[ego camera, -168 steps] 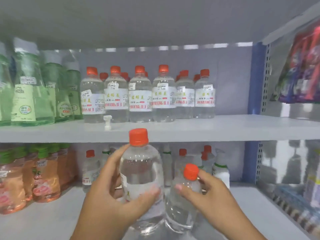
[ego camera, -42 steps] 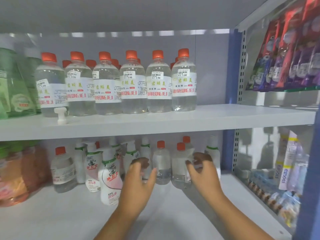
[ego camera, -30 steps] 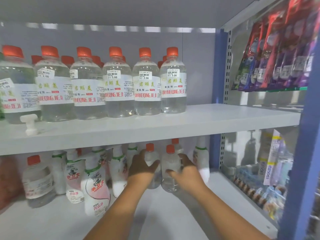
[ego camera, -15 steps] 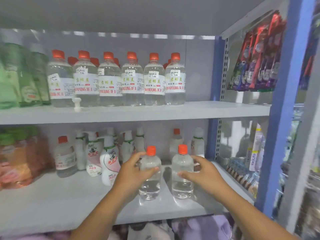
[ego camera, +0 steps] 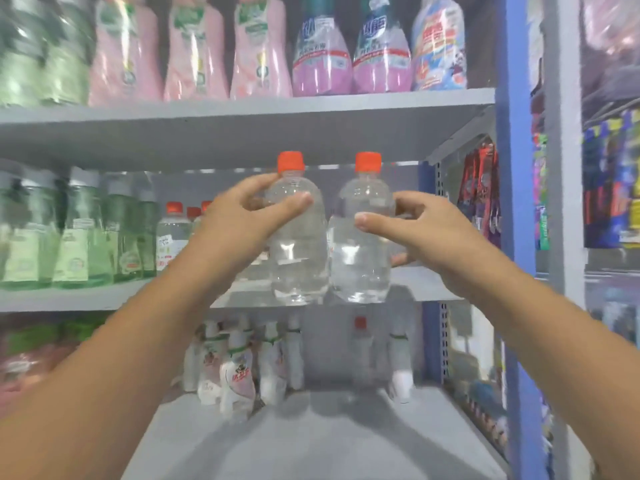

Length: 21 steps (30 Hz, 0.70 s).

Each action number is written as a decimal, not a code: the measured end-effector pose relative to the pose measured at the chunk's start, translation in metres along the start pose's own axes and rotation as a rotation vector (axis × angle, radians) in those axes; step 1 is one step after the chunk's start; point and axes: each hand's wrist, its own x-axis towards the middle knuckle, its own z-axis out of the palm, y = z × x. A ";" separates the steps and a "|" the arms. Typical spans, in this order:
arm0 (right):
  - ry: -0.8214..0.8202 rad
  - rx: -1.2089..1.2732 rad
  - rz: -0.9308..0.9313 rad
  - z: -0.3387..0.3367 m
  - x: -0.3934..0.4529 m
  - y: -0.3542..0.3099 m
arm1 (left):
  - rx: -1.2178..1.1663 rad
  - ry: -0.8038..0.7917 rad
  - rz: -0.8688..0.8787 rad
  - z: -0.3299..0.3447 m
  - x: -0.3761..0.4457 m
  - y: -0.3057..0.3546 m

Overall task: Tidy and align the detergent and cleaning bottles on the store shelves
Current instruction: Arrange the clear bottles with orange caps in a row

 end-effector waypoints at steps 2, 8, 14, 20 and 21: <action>0.027 -0.030 0.052 0.007 0.021 0.004 | 0.037 0.003 -0.033 0.011 0.023 -0.006; 0.038 -0.155 0.183 0.022 0.060 0.035 | 0.107 0.014 -0.112 0.036 0.061 -0.056; -0.022 -0.231 0.228 0.027 0.088 0.052 | 0.159 -0.091 -0.117 0.043 0.087 -0.078; -0.046 -0.260 0.235 0.030 0.102 0.065 | 0.290 -0.153 -0.111 0.044 0.103 -0.090; -0.038 -0.281 0.222 0.031 0.104 0.068 | 0.328 -0.151 -0.097 0.044 0.104 -0.092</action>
